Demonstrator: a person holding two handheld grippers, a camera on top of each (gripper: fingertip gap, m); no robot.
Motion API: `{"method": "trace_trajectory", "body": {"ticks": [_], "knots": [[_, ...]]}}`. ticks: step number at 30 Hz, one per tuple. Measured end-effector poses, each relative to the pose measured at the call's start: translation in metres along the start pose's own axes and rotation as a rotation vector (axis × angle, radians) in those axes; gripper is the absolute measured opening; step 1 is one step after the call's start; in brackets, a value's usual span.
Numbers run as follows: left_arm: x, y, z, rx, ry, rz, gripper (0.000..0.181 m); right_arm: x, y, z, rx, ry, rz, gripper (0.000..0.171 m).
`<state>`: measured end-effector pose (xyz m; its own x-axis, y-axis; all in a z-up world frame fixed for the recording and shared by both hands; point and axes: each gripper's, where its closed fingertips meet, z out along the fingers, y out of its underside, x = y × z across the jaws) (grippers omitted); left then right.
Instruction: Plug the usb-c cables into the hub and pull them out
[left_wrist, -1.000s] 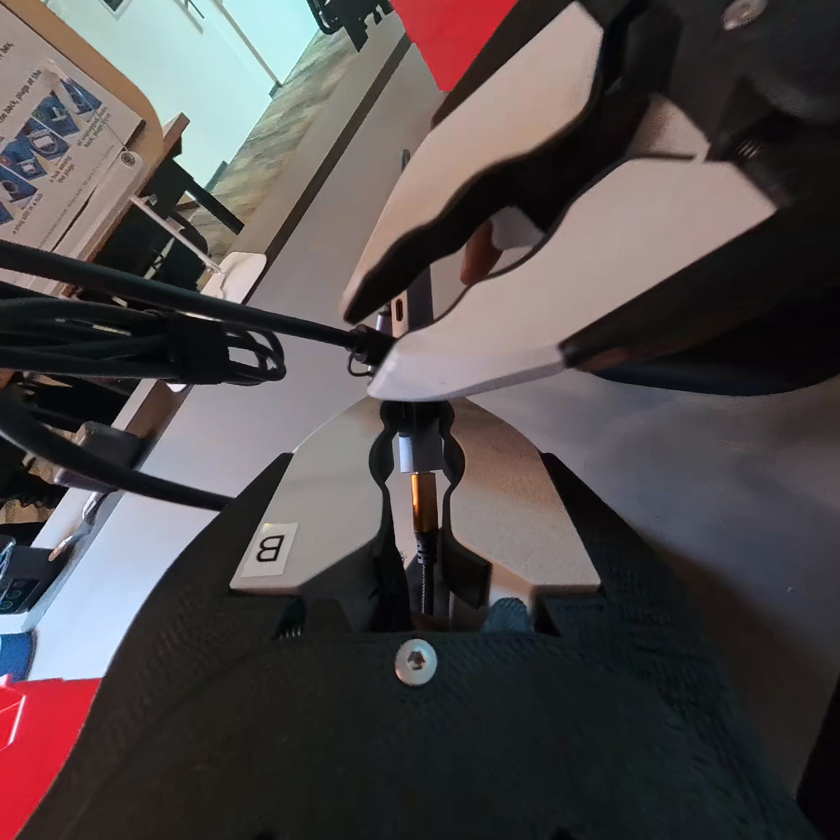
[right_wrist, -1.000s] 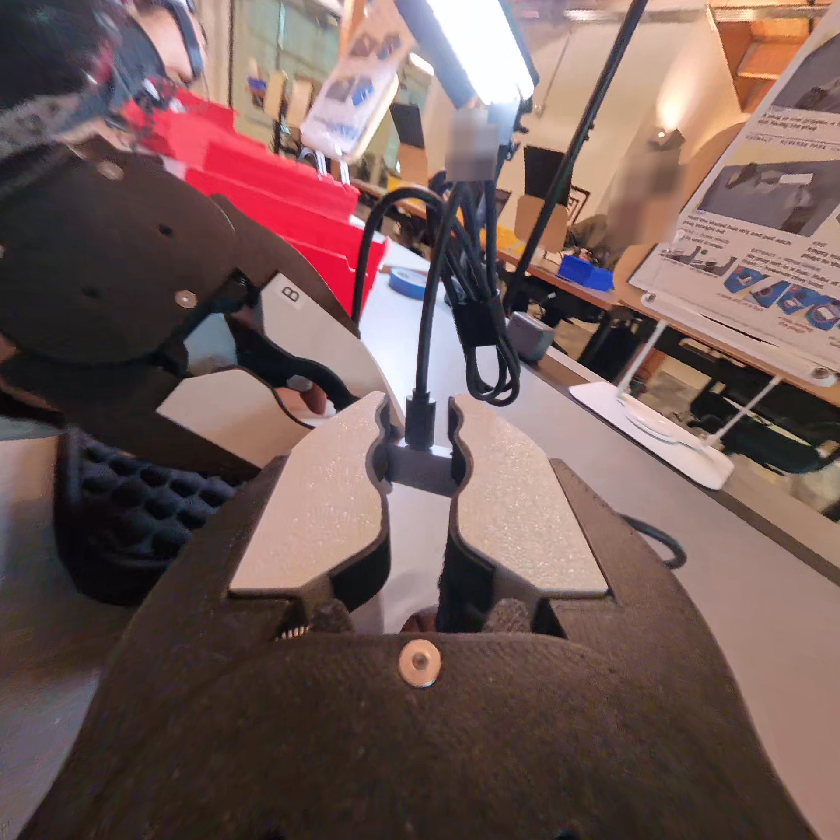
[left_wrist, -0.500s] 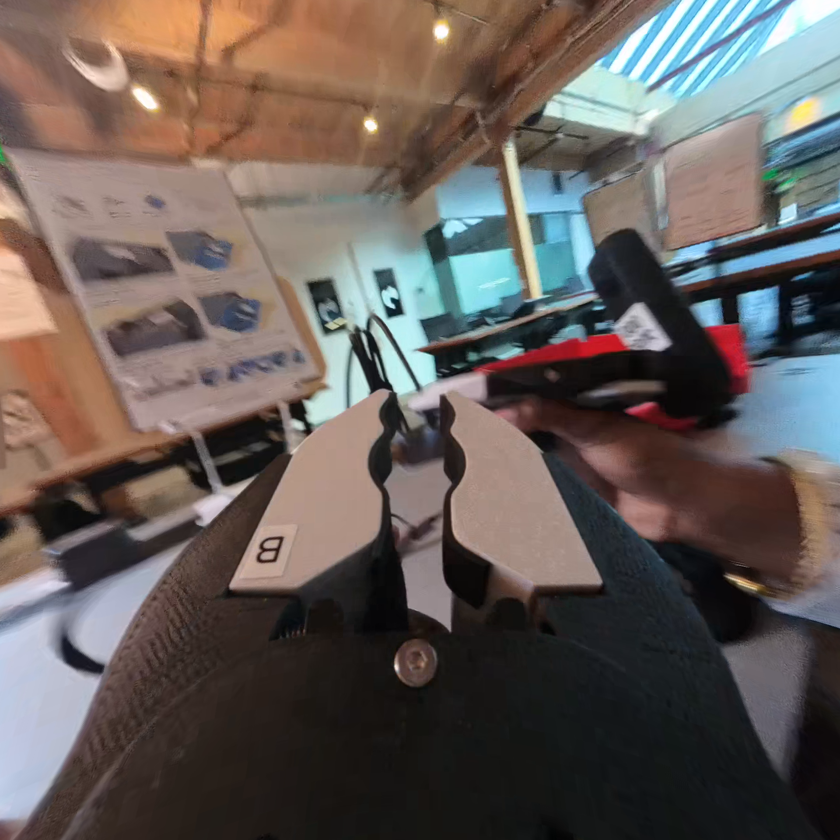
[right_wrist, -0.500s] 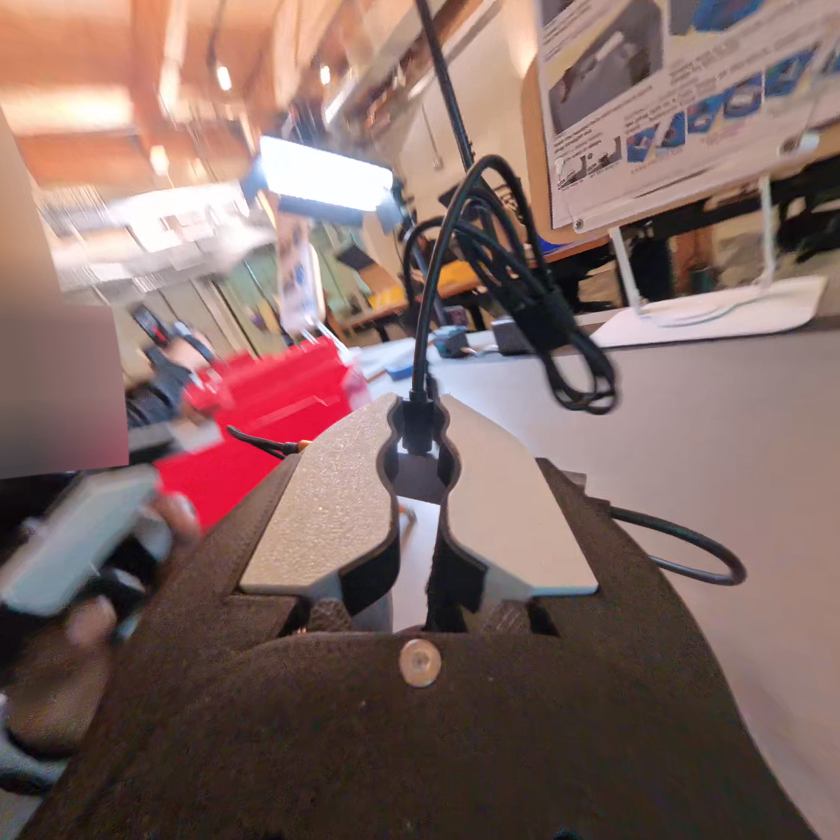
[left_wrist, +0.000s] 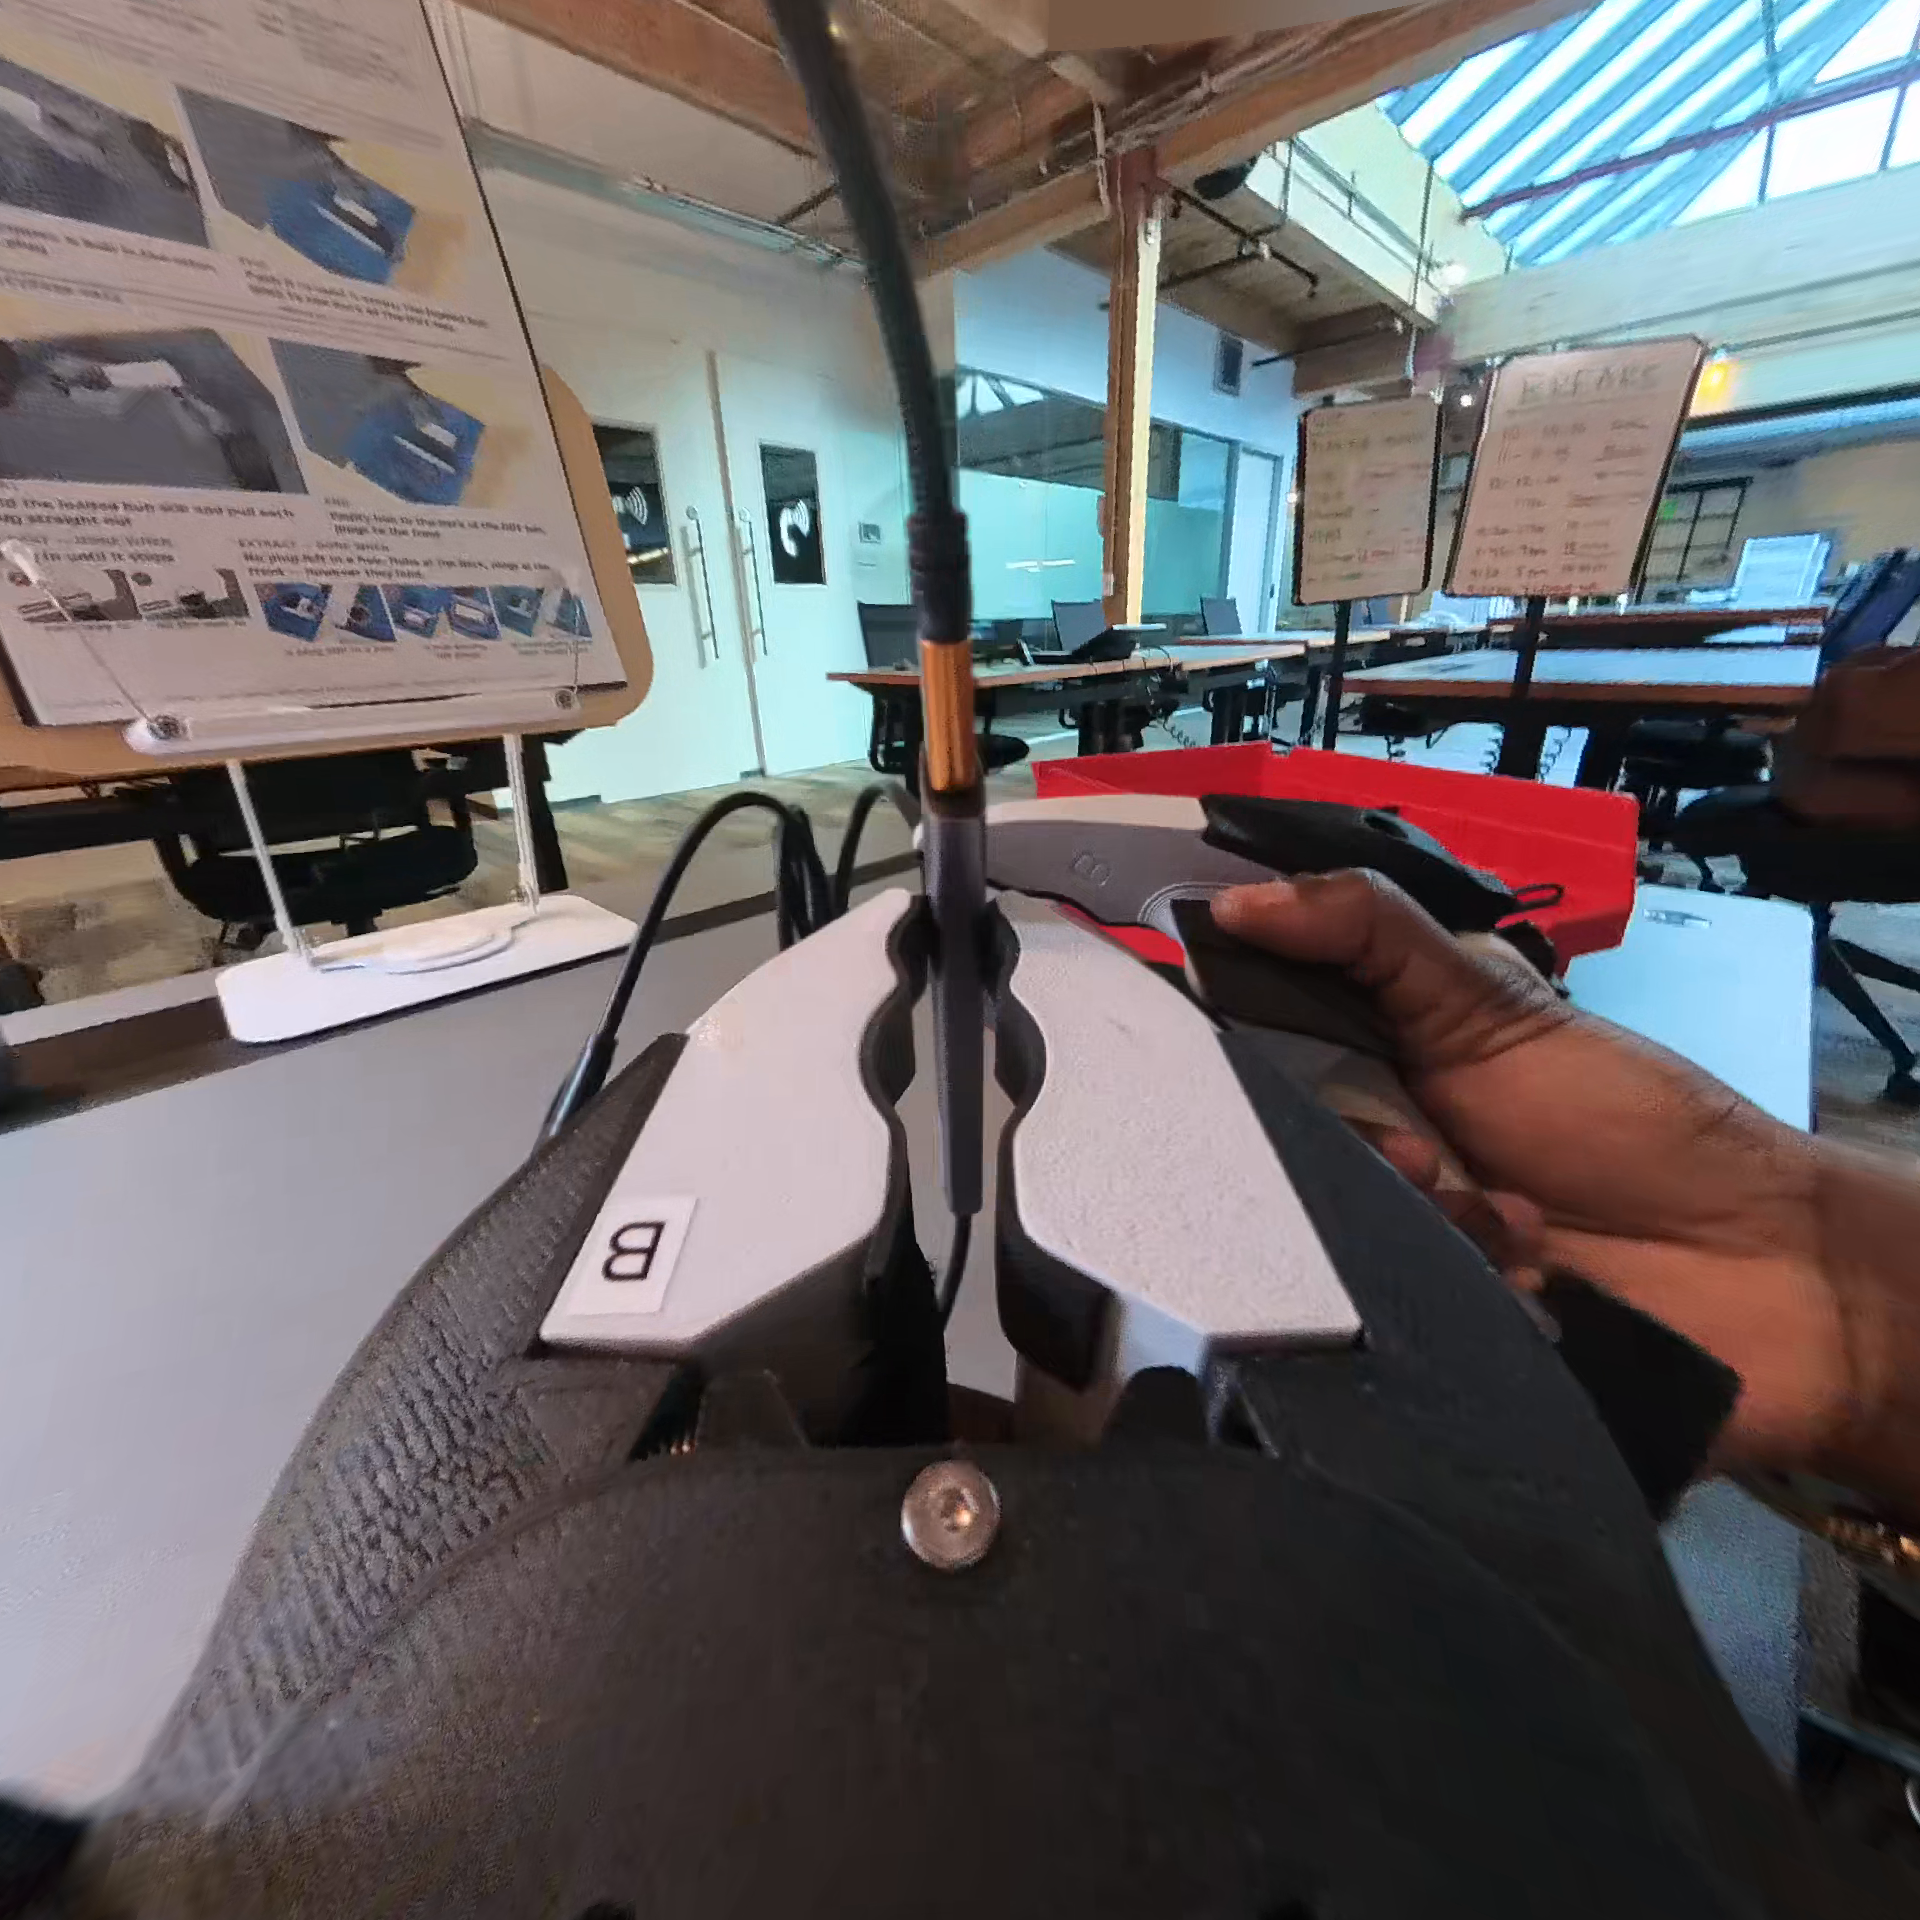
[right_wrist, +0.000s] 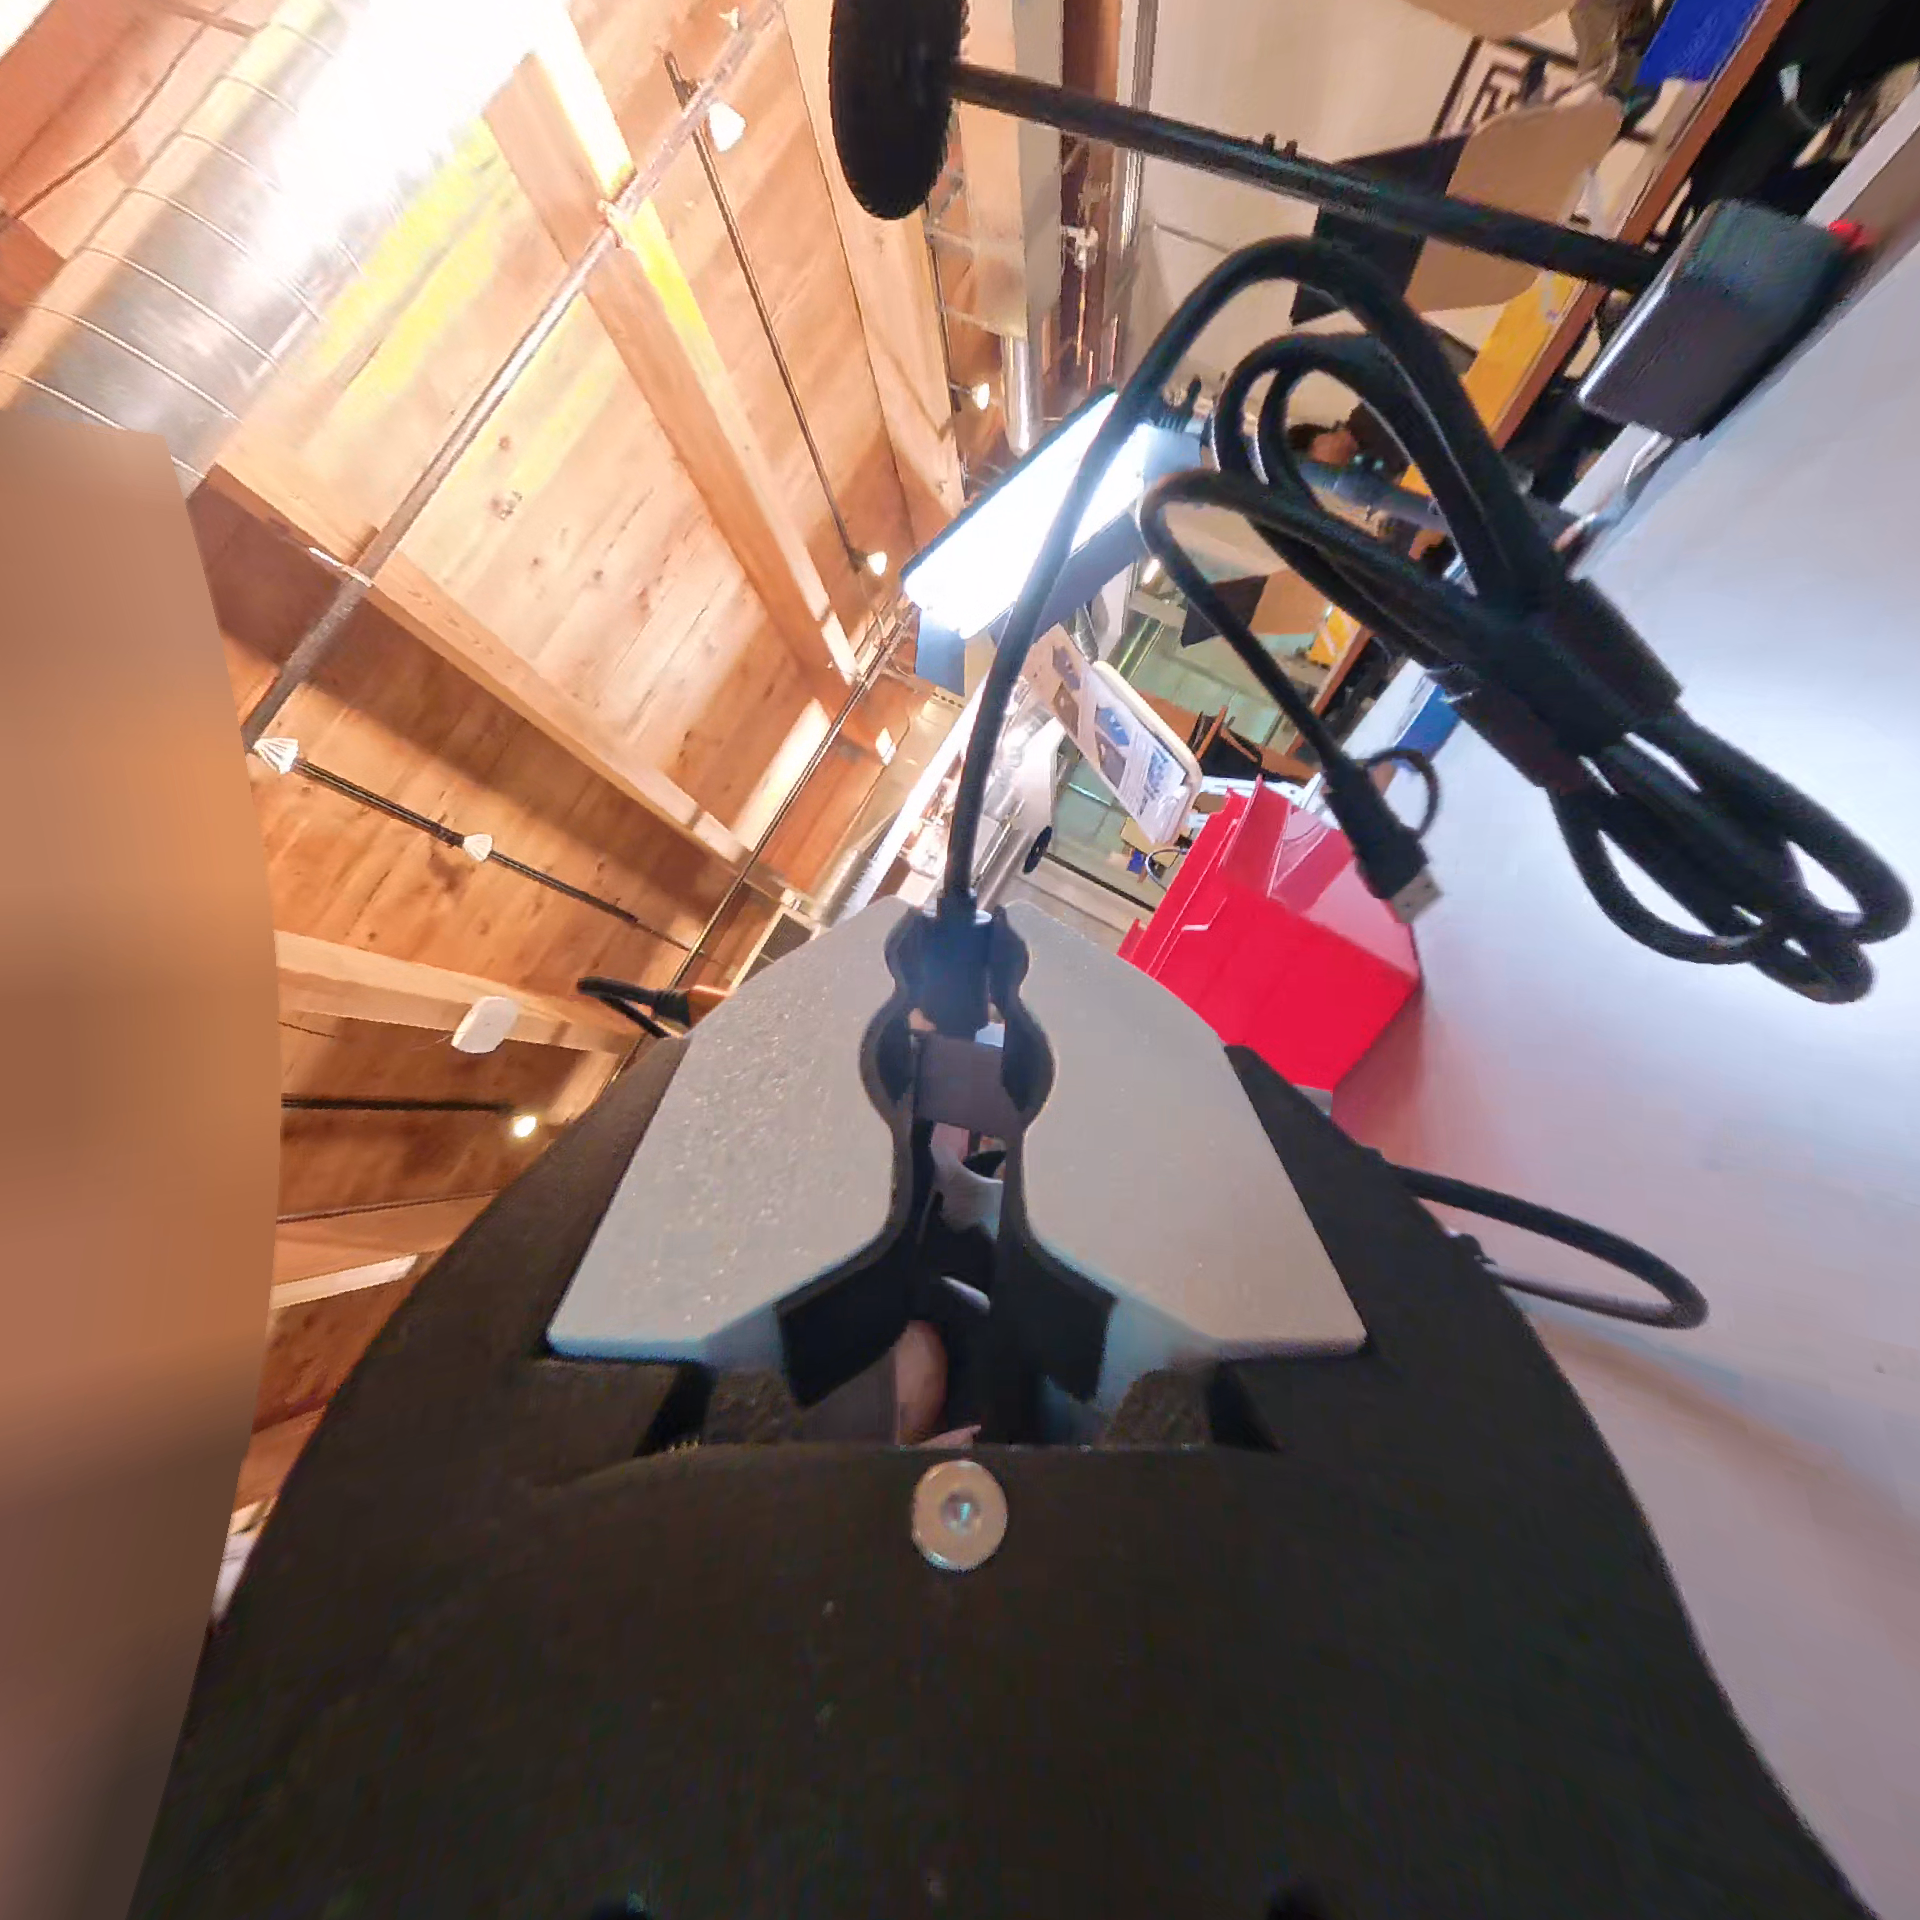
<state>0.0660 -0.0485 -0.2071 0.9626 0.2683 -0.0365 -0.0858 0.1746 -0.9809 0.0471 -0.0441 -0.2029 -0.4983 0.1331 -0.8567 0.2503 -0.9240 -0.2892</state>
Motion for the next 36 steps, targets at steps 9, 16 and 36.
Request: {"method": "trace_trajectory", "body": {"ticks": [9, 16, 36], "knots": [[-0.010, -0.011, -0.024, 0.029, 0.260, -0.390, 0.010, -0.015, 0.025, -0.002, -0.219, -0.137, -0.113, 0.023], [0.002, 0.000, -0.020, 0.021, 0.187, -0.238, 0.012, -0.006, 0.017, -0.004, -0.142, -0.088, -0.119, 0.009], [-0.003, 0.015, -0.012, -0.041, -0.027, 0.003, 0.010, -0.001, 0.009, 0.000, -0.084, -0.026, -0.127, 0.007]]}}
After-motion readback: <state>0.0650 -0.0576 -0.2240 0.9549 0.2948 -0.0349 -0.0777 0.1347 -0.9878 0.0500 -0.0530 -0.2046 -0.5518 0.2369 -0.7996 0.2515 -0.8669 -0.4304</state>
